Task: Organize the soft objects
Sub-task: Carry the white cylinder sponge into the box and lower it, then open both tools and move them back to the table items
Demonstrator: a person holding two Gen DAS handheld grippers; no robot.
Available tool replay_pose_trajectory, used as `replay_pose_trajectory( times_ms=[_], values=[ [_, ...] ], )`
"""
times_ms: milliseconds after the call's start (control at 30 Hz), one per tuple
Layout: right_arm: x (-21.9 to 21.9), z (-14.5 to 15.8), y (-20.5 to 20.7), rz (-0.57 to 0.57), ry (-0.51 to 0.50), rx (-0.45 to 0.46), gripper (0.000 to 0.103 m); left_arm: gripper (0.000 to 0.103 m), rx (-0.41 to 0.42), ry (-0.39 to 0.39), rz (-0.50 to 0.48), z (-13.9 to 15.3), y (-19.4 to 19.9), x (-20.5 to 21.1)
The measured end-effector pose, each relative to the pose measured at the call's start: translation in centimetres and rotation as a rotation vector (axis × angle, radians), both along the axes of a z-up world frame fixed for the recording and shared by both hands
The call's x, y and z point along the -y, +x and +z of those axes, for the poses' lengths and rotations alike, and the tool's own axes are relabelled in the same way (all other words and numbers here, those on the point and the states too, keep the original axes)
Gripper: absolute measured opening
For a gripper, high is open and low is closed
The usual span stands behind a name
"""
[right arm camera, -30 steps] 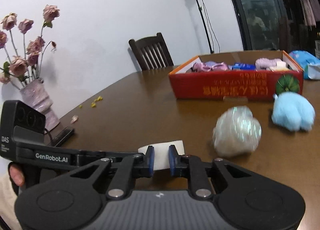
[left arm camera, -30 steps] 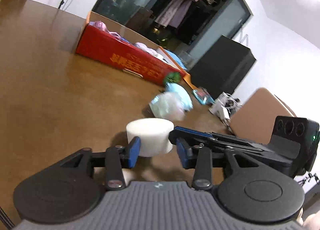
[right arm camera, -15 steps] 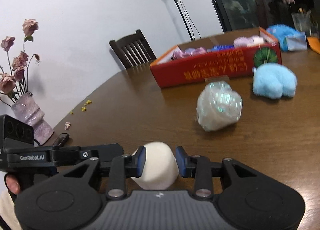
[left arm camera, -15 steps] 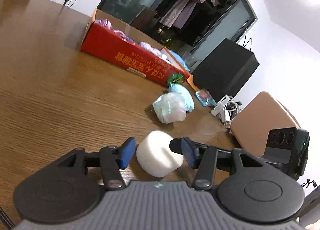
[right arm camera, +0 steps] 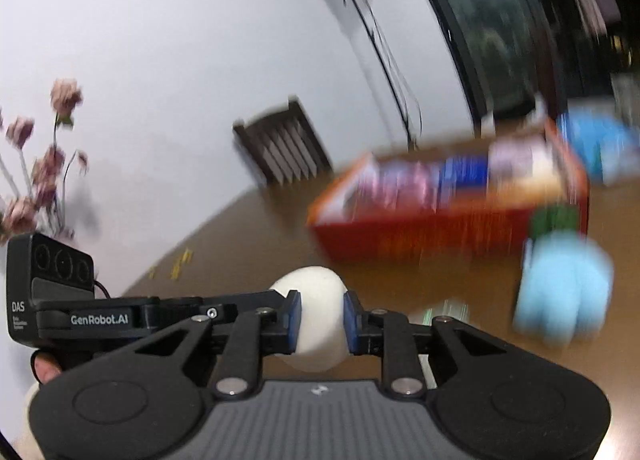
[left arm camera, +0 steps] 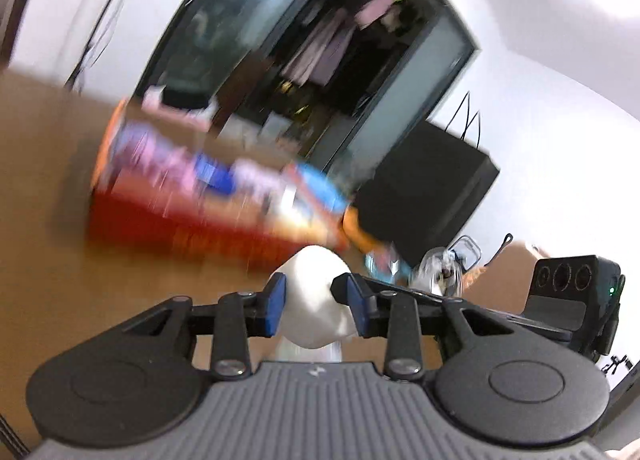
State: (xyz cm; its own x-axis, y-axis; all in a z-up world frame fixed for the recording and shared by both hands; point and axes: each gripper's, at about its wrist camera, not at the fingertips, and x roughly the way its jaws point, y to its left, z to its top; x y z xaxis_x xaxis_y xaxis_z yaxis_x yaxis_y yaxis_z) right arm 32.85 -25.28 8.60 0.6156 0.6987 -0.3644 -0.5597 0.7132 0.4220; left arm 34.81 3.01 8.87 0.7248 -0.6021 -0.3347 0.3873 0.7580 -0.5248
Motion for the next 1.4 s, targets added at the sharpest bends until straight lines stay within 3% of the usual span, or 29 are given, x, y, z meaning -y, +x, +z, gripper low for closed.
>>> replay_pose_trajectory(
  times_ms=[67,133,267,367,500,567,600,667,767,867,933,1167,1400],
  values=[
    [0.2,2.0,3.7,-0.025,-0.014,0.047,0.022,0.033,0.003,0.01,-0.005,1.2,4.7,0.4],
    [0.4,3.0,8.4,-0.044,-0.014,0.034,0.022,0.033,-0.04,0.035,0.005,1.5,9.7,1.0],
    [0.5,1.4,17.9,-0.045,0.003,-0.128,0.022,0.033,-0.172,0.091,0.047,-0.7,16.8,2.1],
    [-0.1,-1.5,22.8,-0.041,-0.011,-0.257,0.022,0.033,-0.23,0.197,0.049,-2.8,19.1,3.1],
    [-1.6,-4.9,25.2,0.007,-0.084,-0.347,0.022,0.037,-0.277,0.297,0.047,-4.6,18.9,3.5],
    [-2.5,-5.1,24.3,0.044,-0.158,-0.303,0.022,0.039,-0.227,0.353,0.03,-4.3,17.6,3.6],
    [-3.0,-4.9,24.0,0.065,-0.19,-0.294,0.023,0.05,-0.193,0.394,0.043,-4.1,16.9,3.7],
    [-3.4,-4.9,24.3,0.118,-0.213,-0.294,0.023,0.06,-0.113,0.467,0.07,-3.5,15.7,3.7],
    [-3.8,-5.0,24.2,0.126,-0.261,-0.249,0.031,0.068,-0.095,0.43,0.064,-2.5,14.5,3.0],
    [-3.3,-3.7,23.1,0.09,-0.265,-0.195,0.05,0.075,-0.065,0.434,0.114,-1.3,12.6,2.8],
    [-2.2,-2.1,21.6,0.043,-0.232,-0.147,0.052,0.08,-0.041,0.447,0.147,-0.5,10.9,3.0],
    [2.9,3.4,11.4,-0.043,-0.238,0.051,0.065,0.09,0.089,0.426,0.199,0.9,2.5,3.8],
    [6.9,2.3,0.9,-0.097,-0.24,0.114,0.068,0.097,0.136,0.391,0.218,-0.6,-7.0,5.1]
  ],
)
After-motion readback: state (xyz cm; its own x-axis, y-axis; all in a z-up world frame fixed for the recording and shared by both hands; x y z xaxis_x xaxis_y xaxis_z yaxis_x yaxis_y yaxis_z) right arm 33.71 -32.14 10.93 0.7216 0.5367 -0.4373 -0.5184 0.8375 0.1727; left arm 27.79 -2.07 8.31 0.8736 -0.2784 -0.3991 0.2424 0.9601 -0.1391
